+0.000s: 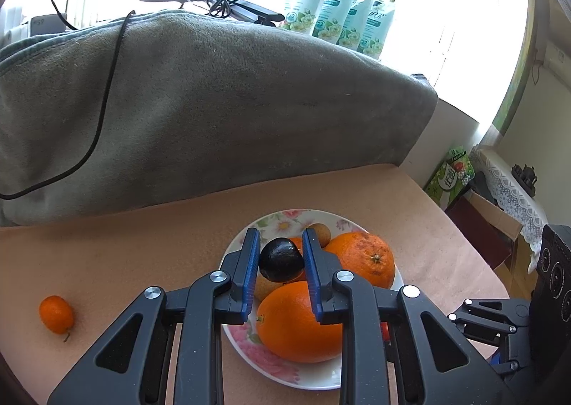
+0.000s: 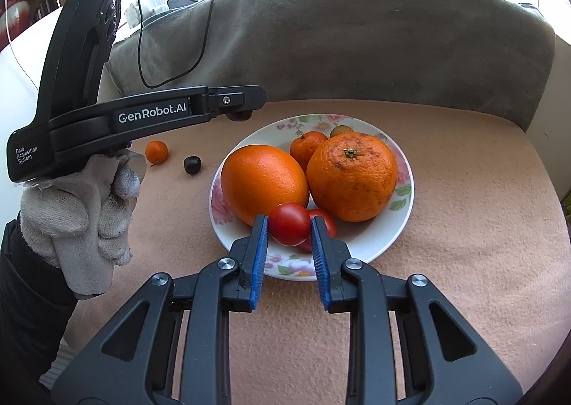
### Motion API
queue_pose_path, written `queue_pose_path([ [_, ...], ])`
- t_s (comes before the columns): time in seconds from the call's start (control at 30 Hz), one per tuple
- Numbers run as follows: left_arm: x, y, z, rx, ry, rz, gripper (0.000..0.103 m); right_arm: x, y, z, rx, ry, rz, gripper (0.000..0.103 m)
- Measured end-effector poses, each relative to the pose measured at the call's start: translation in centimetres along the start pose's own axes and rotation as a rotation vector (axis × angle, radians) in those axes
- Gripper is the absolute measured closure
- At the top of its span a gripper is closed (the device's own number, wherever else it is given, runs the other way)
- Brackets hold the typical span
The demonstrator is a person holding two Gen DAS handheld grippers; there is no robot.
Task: Organize fruits
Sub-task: 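Open both grippers to drop the plum and tomato into the bowl, then withdraw both open grippers from the bowl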
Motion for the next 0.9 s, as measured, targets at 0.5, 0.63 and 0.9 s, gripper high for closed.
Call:
queue_pose_path([
  [0.5,-0.4,-0.2,0.3,-0.001,-0.002,0.017,0.036,0.0,-1.1,-0.1,0.007,-0.007,0.043,0.029],
  [0.63,-0.4,-0.5,0.3,-0.026,-0.001,0.008,0.029,0.2,-1.6,-0.4,0.004,-0.019,0.054,0.019],
  [0.9,-0.4,-1.4,0.3,-0.060,0.003,-0.002,0.027,0.1,-1.8,-1.4,0.018,-0.052,0.071,0.012],
])
Point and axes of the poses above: each gripper's, at about its wrist camera, not at the fingertips, and y roughly the way its jaws point, z to its right, x to its underside, the point moved 3 cm from there along y, roughly the way its jaws point, and after that the axes turned 14 degrees about y, right-handed, at the moved point
